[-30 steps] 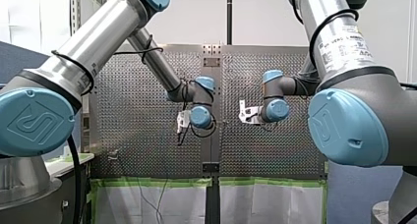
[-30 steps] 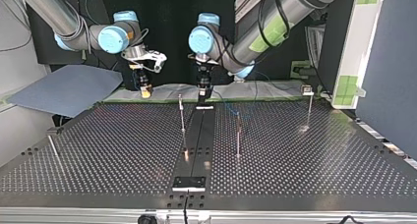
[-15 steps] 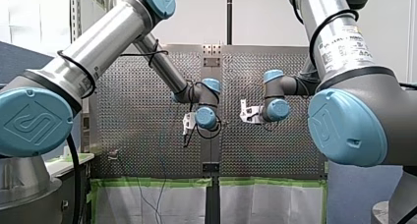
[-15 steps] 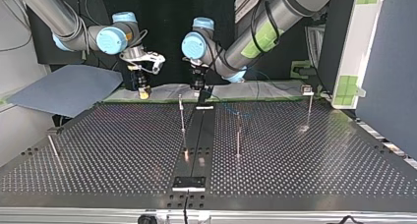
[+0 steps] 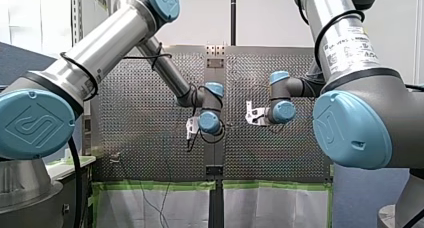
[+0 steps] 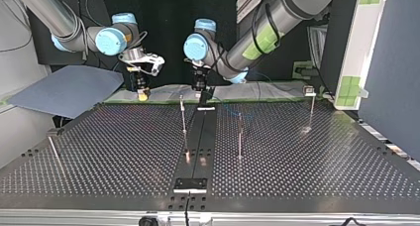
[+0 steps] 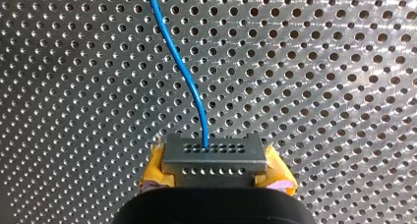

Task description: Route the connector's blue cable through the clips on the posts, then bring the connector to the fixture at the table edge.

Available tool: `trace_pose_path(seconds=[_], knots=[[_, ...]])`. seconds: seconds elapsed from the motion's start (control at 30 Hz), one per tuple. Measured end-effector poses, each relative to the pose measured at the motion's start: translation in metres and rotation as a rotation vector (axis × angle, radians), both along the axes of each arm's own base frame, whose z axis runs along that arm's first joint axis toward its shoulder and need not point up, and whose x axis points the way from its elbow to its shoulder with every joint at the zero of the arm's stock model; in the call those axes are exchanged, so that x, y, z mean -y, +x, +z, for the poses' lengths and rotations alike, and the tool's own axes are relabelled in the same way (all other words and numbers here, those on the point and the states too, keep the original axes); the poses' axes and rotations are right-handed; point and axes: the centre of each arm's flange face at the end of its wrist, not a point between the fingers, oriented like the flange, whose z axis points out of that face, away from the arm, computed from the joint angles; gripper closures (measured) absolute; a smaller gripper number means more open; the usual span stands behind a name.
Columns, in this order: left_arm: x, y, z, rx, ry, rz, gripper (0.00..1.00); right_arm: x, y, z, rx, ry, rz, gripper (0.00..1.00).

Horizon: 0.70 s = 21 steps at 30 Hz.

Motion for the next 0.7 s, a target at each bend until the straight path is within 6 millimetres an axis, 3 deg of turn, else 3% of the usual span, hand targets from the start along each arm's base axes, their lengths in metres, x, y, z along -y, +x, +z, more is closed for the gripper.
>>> trace_pose_path(seconds=[0.7], knots=[[-0.004, 0.019, 0.005, 0.021, -0.022, 0.002, 1.0, 0.012, -0.008, -0.002, 0.006, -0.007, -0.019, 1.0]])
